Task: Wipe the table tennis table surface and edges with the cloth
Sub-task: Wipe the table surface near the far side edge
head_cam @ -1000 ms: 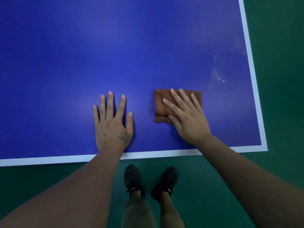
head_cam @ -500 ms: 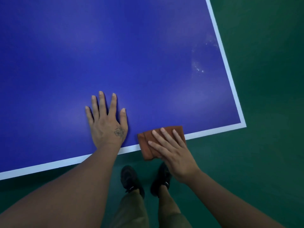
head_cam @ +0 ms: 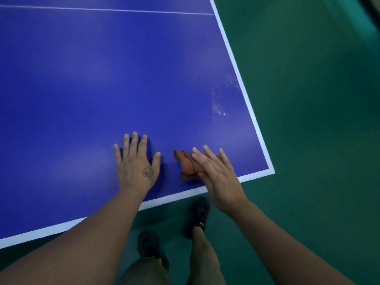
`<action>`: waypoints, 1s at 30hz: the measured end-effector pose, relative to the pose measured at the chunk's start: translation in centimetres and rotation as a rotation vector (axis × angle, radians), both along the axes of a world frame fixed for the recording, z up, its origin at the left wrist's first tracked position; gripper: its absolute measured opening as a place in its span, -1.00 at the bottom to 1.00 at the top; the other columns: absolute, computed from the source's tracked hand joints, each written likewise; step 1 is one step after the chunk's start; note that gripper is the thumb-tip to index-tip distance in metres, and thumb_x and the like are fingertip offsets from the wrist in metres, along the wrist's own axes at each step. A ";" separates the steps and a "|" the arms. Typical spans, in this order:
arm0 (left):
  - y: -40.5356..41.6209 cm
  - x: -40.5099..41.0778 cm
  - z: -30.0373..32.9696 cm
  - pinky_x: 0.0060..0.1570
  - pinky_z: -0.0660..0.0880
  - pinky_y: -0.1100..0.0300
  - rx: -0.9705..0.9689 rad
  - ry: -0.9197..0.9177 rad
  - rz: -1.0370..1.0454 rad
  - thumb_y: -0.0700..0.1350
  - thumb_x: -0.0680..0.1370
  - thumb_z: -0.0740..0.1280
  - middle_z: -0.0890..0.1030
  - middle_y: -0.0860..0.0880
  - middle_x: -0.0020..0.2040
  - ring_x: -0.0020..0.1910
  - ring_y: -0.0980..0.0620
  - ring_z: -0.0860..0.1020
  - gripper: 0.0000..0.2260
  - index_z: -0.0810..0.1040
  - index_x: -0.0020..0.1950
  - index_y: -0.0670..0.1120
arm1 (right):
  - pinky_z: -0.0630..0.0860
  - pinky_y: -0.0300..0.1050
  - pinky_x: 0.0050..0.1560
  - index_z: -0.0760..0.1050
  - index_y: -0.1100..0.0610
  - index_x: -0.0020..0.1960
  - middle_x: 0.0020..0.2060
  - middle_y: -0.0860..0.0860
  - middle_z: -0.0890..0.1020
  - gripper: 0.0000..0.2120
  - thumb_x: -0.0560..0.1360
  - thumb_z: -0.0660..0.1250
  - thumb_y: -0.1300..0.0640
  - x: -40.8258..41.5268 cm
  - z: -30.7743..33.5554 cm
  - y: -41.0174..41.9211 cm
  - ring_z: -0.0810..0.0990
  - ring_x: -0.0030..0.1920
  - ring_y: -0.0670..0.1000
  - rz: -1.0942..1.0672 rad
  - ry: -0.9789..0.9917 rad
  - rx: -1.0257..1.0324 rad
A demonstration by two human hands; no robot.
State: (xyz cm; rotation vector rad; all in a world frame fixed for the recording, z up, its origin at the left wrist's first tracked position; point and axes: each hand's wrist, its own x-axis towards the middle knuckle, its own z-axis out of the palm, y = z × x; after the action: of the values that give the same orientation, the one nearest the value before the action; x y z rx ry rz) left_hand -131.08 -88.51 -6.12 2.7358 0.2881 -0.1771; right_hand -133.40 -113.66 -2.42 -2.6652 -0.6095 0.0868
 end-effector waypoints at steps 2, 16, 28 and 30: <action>-1.5 1.5 0.2 0.70 -0.18 -0.17 -0.026 -0.015 -0.018 0.19 0.71 0.22 0.16 -0.10 0.75 0.76 -0.10 -0.03 -0.36 0.25 0.72 -0.10 | 0.03 0.13 0.67 0.34 0.05 0.60 0.60 -0.16 0.33 -0.56 0.73 0.10 0.07 2.4 0.4 -1.0 0.13 0.66 -0.09 -0.008 -0.007 -0.006; -13.7 24.2 -1.5 0.71 0.00 -0.13 -0.173 -0.164 0.105 0.11 0.71 0.32 0.24 -0.16 0.71 0.73 -0.13 0.12 -0.38 0.31 0.68 -0.18 | 0.14 0.14 0.64 0.32 0.08 0.61 0.60 -0.09 0.34 -0.55 0.73 0.17 0.12 28.3 -2.7 -10.2 0.21 0.65 -0.02 0.042 0.035 0.121; -12.6 41.0 -4.7 0.70 -0.12 -0.21 0.200 -0.129 0.179 0.21 0.76 0.05 0.05 -0.11 0.77 0.76 -0.14 -0.06 -0.41 0.15 0.76 0.02 | 0.06 0.04 0.66 0.31 0.11 0.61 0.60 -0.04 0.34 -0.56 0.74 0.15 0.15 54.4 -4.7 -11.1 0.22 0.64 0.05 0.121 0.014 0.144; -12.4 41.2 -5.2 0.70 -0.12 -0.20 0.240 -0.122 0.179 0.23 0.76 0.02 0.04 -0.09 0.77 0.76 -0.12 -0.07 -0.42 0.13 0.76 0.07 | 0.06 0.02 0.66 0.30 0.09 0.62 0.60 -0.05 0.35 -0.56 0.74 0.14 0.14 57.5 -4.8 -10.1 0.23 0.64 0.03 0.067 0.026 0.176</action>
State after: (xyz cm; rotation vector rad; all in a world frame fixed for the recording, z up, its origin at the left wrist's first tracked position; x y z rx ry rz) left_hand -89.87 -100.91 -11.28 2.9206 0.5495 0.0778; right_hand -75.89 -123.77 -7.22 -2.4714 -0.6660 0.0822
